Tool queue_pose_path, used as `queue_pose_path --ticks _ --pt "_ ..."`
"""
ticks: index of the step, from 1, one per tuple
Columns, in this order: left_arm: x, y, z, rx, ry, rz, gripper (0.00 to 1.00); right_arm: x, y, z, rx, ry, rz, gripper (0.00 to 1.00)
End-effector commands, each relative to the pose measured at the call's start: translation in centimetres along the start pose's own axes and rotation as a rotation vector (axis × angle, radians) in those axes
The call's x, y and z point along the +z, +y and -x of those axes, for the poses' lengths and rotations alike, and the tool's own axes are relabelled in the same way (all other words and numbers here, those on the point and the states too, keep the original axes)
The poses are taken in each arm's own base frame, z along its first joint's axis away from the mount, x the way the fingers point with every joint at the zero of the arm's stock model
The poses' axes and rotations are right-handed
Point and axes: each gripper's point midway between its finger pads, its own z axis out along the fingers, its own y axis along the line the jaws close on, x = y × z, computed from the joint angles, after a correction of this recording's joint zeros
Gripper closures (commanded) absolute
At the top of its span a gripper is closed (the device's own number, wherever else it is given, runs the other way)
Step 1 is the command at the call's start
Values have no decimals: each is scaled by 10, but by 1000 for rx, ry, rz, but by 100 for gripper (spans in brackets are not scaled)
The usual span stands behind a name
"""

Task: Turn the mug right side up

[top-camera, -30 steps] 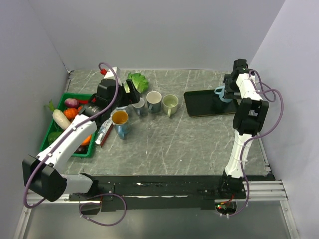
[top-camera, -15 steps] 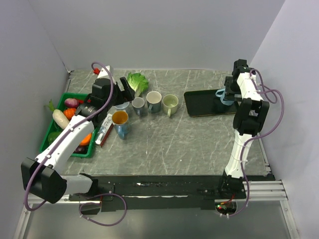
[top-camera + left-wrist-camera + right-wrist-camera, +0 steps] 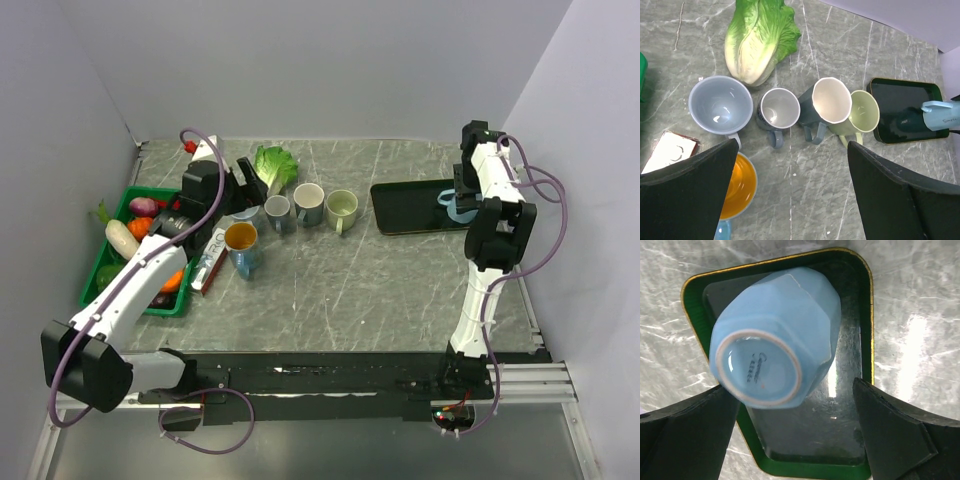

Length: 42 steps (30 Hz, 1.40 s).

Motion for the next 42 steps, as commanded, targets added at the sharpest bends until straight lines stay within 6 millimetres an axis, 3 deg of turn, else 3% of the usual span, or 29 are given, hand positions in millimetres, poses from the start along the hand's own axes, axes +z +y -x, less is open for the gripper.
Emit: queue_pose_path --ticks 1,18,35,42 --pt "-10 -4 16 -28 -62 -22 4 -20 4 15 -25 -94 3 2" --pt "-9 9 17 -38 -71 14 4 3 1 -5 -47 -101 -33 6" --pt "-9 18 18 -48 -80 34 4 2 11 -1 -6 -165 12 7" --pt "-10 20 20 -50 -86 41 4 4 0 -7 8 -149 -13 11"
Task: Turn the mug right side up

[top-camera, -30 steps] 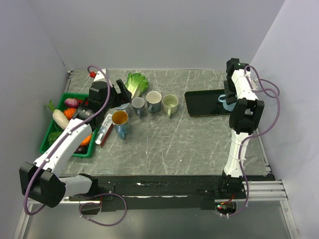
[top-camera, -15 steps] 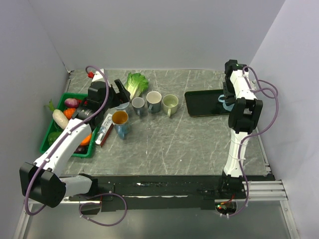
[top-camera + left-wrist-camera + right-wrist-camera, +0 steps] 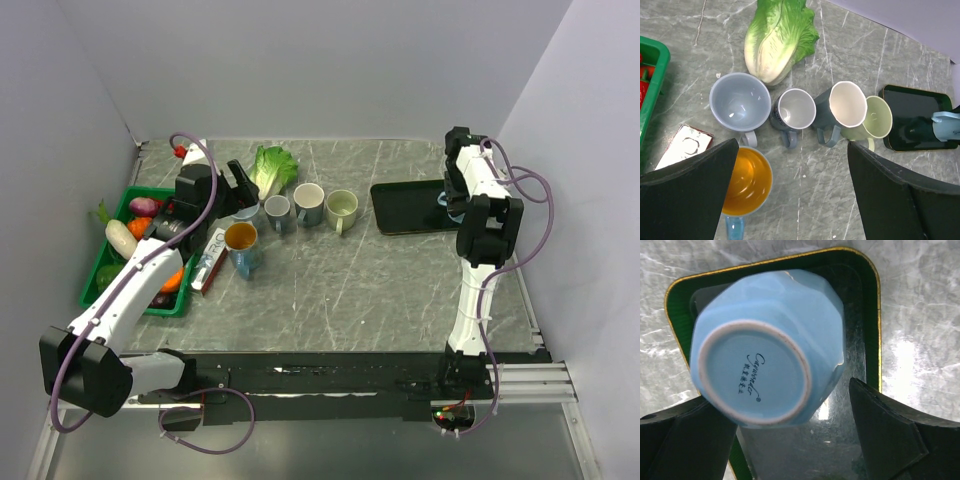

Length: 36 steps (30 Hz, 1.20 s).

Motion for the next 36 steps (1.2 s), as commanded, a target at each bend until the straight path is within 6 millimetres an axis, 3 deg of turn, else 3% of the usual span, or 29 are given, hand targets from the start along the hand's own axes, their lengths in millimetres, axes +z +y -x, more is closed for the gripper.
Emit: queue_pose_path --ticks 1,6,10,15,18,19,20,27,28,30,34,36 --pt "-8 -3 19 -20 -70 -15 4 -16 -3 10 43 -33 12 12" --pt "-9 -2 19 -26 -73 -13 4 -21 -2 8 51 -12 36 23" --pt "-9 -1 19 -30 -72 -15 4 -26 2 9 51 -5 73 44" --pt "-9 -1 18 -35 -70 -21 4 -28 6 9 40 -5 85 60" --pt "-9 -1 17 -36 -67 -20 4 -29 10 9 28 0 107 77" --pt "-10 -1 18 -35 -71 -22 4 -29 12 8 22 4 114 92" --pt "-10 -1 18 -36 -71 -22 4 -29 14 7 5 8 125 100" --pt "-12 -2 19 -37 -72 -25 4 -41 37 1 -71 52 263 100" --pt "-12 -2 20 -39 -72 -29 4 -53 48 2 -63 64 328 100" --pt "-12 -4 20 -43 -70 -35 4 -59 50 1 -99 71 367 100" --pt "-13 -11 22 -56 -63 -62 4 -102 58 12 -125 81 511 100" --pt "-14 -17 23 -65 -55 -86 4 -116 60 6 -161 108 587 100"
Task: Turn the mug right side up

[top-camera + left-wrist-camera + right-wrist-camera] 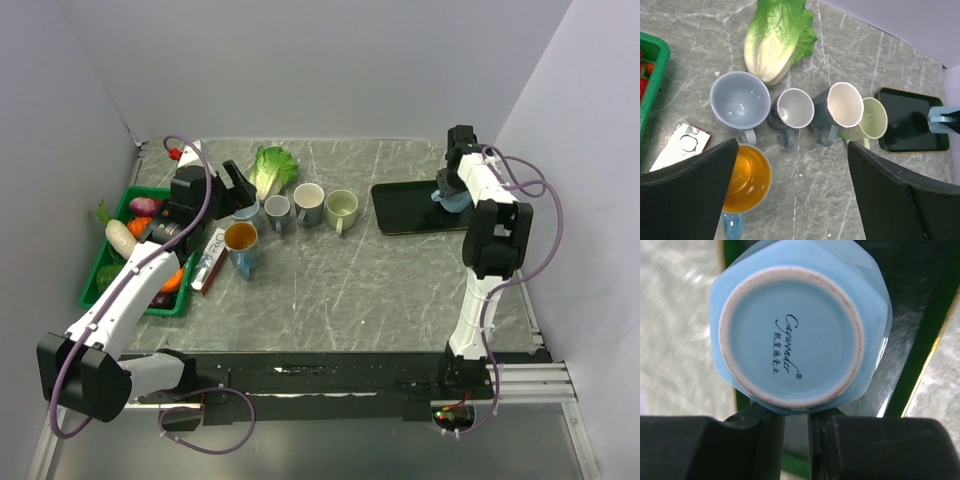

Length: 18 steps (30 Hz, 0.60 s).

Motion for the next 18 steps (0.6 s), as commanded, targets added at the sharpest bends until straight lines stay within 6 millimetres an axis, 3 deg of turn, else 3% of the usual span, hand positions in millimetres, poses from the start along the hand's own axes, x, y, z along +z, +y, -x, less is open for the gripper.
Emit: queue_pose_path --ticks 1,3,4,5,7,8,9,10,11,12,13,14,15,16,17,18 --pt "-9 -23 21 -43 -42 -91 4 -104 61 32 -24 -47 385 100" --pt "-9 -32 23 -50 -34 -126 4 -120 64 21 -56 -3 469 100" --pt "-9 -35 24 -53 -32 -140 4 -146 68 22 -64 8 544 100" --pt "-10 -41 27 -59 -34 -161 4 -147 61 14 -94 28 560 100" --pt "-9 -52 29 -60 -21 -212 4 -193 72 5 -143 53 733 100" --pt "-8 -59 32 -66 -18 -234 4 -197 67 -3 -163 73 756 100" --pt "-8 -66 36 -68 -20 -260 4 -218 72 -17 -196 114 841 100" --pt "-11 -76 36 -65 -2 -310 4 -245 72 -15 -223 102 930 100" --pt "-10 -83 38 -67 2 -341 4 -248 66 -25 -244 131 959 100" --pt "-11 -93 42 -67 -7 -386 4 -266 62 -49 -292 193 1024 100" --pt "-14 -103 40 -64 13 -442 4 -299 66 -48 -303 181 1153 100" --pt "-13 -110 38 -69 32 -480 4 -299 58 -59 -319 211 1177 100" --pt "-14 -116 36 -76 42 -513 4 -310 55 -64 -329 225 1231 100" --pt "-20 -131 40 -91 40 -598 4 -346 55 -71 -347 258 1384 100" --pt "-17 -134 36 -106 59 -623 4 -348 48 -79 -358 287 1420 100" --pt "-20 -141 36 -121 68 -661 4 -362 43 -84 -371 312 1472 100"
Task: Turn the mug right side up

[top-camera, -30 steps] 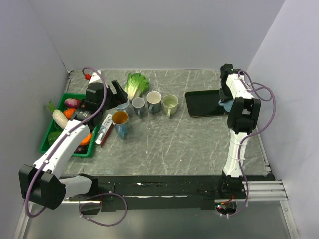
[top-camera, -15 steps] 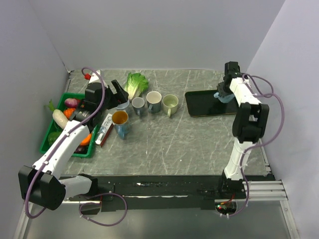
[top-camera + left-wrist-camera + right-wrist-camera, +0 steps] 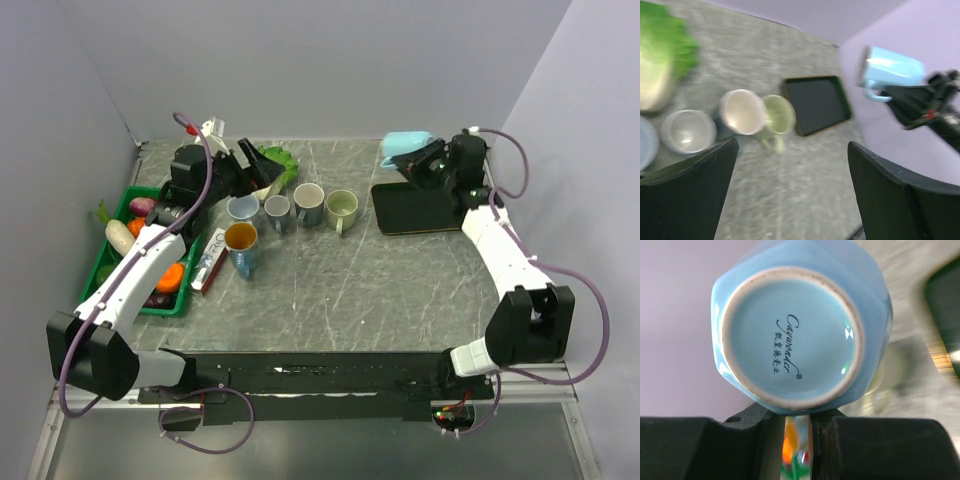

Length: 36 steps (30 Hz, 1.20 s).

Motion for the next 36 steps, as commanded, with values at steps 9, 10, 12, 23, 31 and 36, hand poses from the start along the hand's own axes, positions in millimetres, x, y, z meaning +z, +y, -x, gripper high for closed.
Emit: queue_pose_path --ticks 9,10,12,23,31,36 --pt "-16 -129 -17 -32 101 -588 4 -124 163 -82 -260 191 919 100" --pt "-17 -132 -18 -21 100 -585 4 -130 166 -87 -248 212 944 100" --pt "-21 -139 -19 -24 87 -576 4 -144 177 -99 -263 251 1006 100" --pt "-74 -175 -4 -111 -11 -663 4 -215 216 -137 -307 291 1137 100" --pt "-94 -195 -5 -205 5 -728 24 -233 216 -149 -304 270 1138 100" --pt "-104 -202 -12 -234 21 -747 31 -234 214 -151 -301 253 1133 100"
